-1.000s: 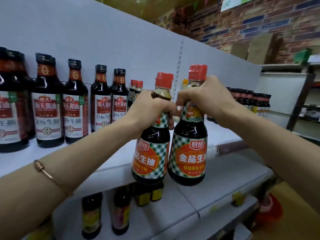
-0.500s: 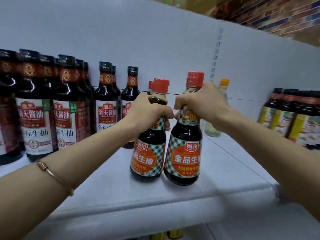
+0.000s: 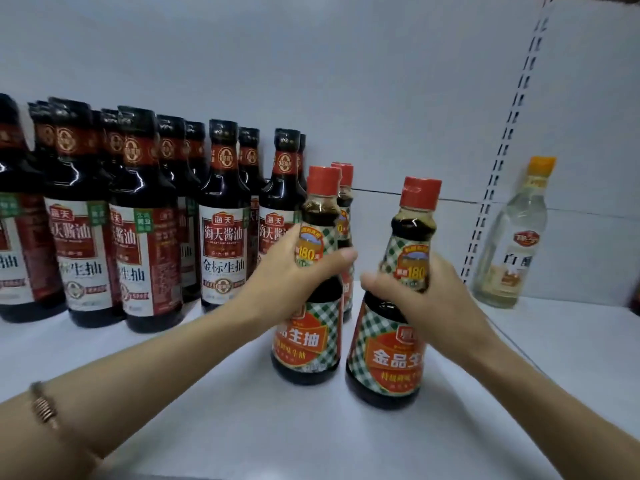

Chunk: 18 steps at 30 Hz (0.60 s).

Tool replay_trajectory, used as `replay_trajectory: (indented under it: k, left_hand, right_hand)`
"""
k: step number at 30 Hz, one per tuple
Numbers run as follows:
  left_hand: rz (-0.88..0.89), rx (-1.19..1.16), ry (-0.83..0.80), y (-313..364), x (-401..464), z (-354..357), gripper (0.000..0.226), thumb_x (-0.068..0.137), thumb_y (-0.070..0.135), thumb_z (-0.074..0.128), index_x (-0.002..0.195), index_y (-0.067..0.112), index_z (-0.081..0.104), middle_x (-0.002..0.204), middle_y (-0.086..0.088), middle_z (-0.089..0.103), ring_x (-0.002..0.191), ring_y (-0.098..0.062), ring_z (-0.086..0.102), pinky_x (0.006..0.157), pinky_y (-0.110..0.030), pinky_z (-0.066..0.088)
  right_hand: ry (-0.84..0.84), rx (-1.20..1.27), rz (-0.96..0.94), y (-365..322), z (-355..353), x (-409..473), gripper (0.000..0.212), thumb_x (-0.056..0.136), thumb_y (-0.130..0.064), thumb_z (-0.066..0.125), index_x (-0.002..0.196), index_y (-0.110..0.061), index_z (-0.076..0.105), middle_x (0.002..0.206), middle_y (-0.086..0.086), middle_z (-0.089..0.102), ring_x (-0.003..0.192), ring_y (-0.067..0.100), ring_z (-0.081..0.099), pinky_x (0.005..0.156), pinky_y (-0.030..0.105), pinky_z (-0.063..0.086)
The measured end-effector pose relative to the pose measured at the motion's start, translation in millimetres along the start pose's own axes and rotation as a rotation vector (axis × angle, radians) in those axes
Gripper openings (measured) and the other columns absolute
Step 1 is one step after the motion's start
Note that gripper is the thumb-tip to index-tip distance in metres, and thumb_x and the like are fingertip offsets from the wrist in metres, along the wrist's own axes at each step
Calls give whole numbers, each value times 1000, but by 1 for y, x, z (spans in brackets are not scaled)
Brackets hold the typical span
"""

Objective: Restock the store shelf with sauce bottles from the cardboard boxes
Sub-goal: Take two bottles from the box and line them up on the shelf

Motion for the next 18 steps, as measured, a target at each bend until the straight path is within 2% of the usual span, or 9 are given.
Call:
replay_trajectory:
  k: [2, 4, 9, 13, 16, 18]
  left_hand:
    - [-61, 1, -133, -13, -15, 1, 42, 78, 46, 63, 117, 37, 53, 107, 21, 69, 98, 3, 66, 79, -16, 53]
    - [-107, 21, -239, -20, -24, -1, 48, 76, 47, 64, 120, 44, 46, 114, 25, 65, 103, 8, 61, 79, -12, 51]
    - [-92, 217, -368, -18, -31, -11, 79, 75, 34, 75, 137, 40, 27, 126, 24, 53, 107, 16, 52, 76, -6, 47]
    - [-101, 250, -345, -18, -35, -18, 82, 72, 21, 82, 134, 39, 32, 119, 21, 57, 99, 14, 57, 70, -6, 48]
    - [-99, 238, -281, -21, -38, -21, 84, 65, 24, 85, 130, 40, 35, 111, 25, 58, 93, 12, 59, 70, -6, 48]
    - [-104, 234, -262, -23, -37, -22, 81, 63, 25, 86, 128, 35, 40, 111, 25, 58, 94, 9, 59, 73, -8, 49]
  right_hand:
    - [-35, 100, 40, 10, 9, -13, 23, 73, -37, 70, 88, -24, 59, 77, -15, 72, 73, 3, 70, 60, 15, 52]
    - [-29, 134, 50, 11, 13, -16, 24, 70, -38, 68, 89, -27, 59, 77, -19, 72, 74, 0, 70, 60, 12, 50]
    - [-77, 104, 53, 3, 21, -20, 25, 79, -27, 72, 95, -35, 55, 80, -31, 69, 77, -10, 66, 59, 5, 47]
    - [-149, 66, 119, 3, 16, -28, 40, 76, -23, 79, 103, -35, 53, 88, -28, 69, 83, -9, 66, 63, 8, 50]
    - [-171, 26, 167, 4, 13, -36, 61, 65, -34, 83, 115, -40, 48, 101, -27, 67, 95, -7, 65, 79, 19, 51]
    - [-146, 32, 187, 8, 13, -42, 70, 59, -40, 83, 119, -43, 47, 107, -27, 66, 99, -5, 65, 84, 24, 51]
Point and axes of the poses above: each hand's wrist, its own x-axis towards the middle knuckle, its own z-axis out of the palm, y = z × x, the point moved 7 cm from there along x, towards the middle knuckle
